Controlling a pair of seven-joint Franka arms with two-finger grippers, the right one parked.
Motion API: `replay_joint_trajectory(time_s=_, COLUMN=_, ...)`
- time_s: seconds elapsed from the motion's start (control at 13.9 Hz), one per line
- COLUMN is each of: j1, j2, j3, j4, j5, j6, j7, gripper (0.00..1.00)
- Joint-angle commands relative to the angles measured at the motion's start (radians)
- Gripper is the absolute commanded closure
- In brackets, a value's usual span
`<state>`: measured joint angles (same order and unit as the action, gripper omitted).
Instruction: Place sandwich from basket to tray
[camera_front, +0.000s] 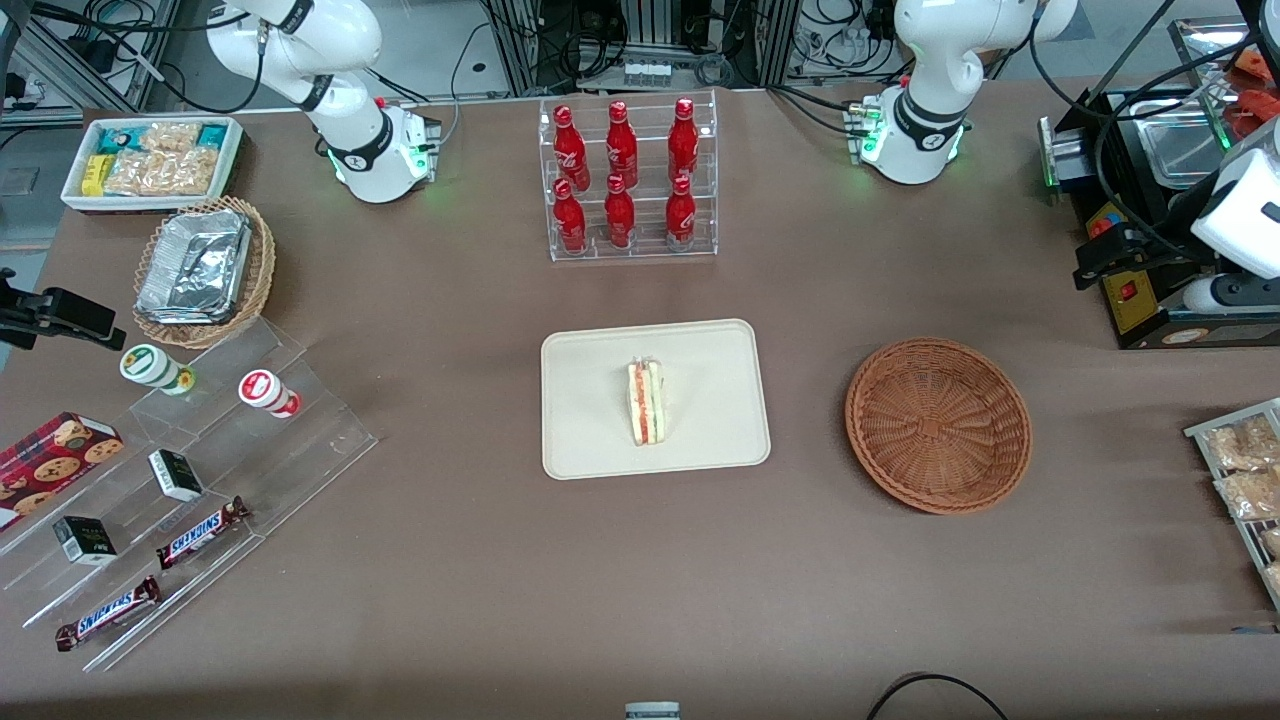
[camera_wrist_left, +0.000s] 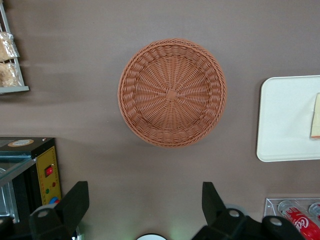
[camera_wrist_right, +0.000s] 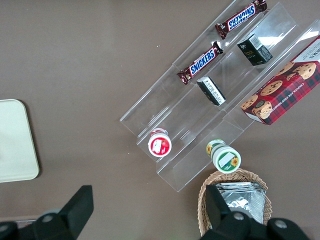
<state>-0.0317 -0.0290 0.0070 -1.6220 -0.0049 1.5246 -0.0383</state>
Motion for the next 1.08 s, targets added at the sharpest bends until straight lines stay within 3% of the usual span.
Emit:
replay_joint_trajectory(time_s=0.0, j1=-0.034, j2=0.033, j3=0.013, j4=0.034, j5=0.019, j6=0.016, j7=-0.008, gripper=0.0)
replay_joint_trajectory(time_s=0.36, j1=-0.028, j2=0.055, j3=0.01, j4=0.083, j5=-0.009, j6=-0.007, j7=0.009, gripper=0.0)
replay_joint_trajectory(time_s=0.79, j1=-0.028, j2=0.001, j3=0.011, j4=0.028, j5=0.006, j6=0.014, j7=0.057, gripper=0.0)
replay_joint_trajectory(time_s=1.01, j1=-0.005, j2=0.027, j3=0.011, j4=0.057, j5=-0.041, j6=0.005, j7=0.063, gripper=0.0)
